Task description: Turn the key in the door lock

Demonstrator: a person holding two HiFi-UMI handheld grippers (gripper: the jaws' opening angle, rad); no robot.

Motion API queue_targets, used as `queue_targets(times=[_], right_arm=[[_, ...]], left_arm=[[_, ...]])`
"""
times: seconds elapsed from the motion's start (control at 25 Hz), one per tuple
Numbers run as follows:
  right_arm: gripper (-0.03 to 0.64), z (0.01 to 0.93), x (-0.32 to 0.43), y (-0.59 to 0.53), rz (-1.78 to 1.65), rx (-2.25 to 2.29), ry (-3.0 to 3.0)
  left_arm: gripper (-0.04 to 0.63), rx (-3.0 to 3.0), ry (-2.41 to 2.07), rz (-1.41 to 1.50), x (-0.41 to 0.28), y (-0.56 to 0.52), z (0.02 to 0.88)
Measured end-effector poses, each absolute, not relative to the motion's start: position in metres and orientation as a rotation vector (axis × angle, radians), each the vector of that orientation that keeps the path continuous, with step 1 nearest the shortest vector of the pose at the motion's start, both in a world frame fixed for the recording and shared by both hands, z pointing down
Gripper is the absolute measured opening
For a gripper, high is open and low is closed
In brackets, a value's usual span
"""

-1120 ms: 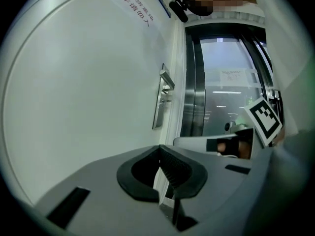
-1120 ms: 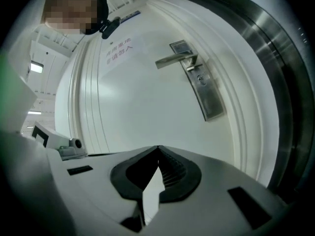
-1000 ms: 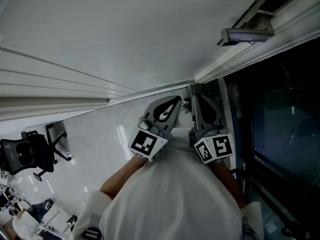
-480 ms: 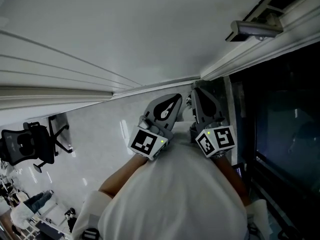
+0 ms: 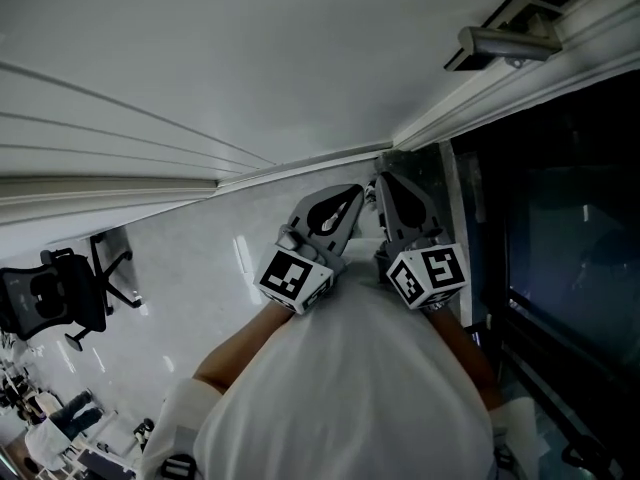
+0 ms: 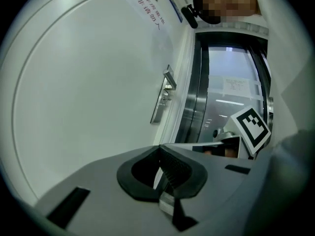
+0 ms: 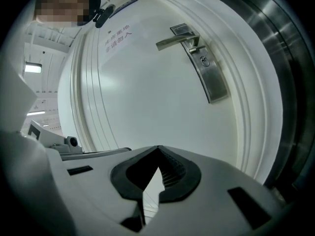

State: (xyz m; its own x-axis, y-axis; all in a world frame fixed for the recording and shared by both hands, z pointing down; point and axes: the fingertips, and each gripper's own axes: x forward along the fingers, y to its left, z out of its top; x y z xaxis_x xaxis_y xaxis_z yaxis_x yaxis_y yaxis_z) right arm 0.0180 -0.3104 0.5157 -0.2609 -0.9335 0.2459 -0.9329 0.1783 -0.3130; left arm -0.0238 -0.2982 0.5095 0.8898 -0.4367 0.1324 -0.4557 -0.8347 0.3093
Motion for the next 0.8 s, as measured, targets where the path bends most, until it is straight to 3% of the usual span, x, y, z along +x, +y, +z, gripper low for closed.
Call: queue_targets(times=[0.8], right_arm=[[0.003,0.523,0.038,-0.295,-0.694,-2.007,2.291]], left_arm=[[0.006,2.708,-0.535,0.099,-0.008,-0.286,0.517]])
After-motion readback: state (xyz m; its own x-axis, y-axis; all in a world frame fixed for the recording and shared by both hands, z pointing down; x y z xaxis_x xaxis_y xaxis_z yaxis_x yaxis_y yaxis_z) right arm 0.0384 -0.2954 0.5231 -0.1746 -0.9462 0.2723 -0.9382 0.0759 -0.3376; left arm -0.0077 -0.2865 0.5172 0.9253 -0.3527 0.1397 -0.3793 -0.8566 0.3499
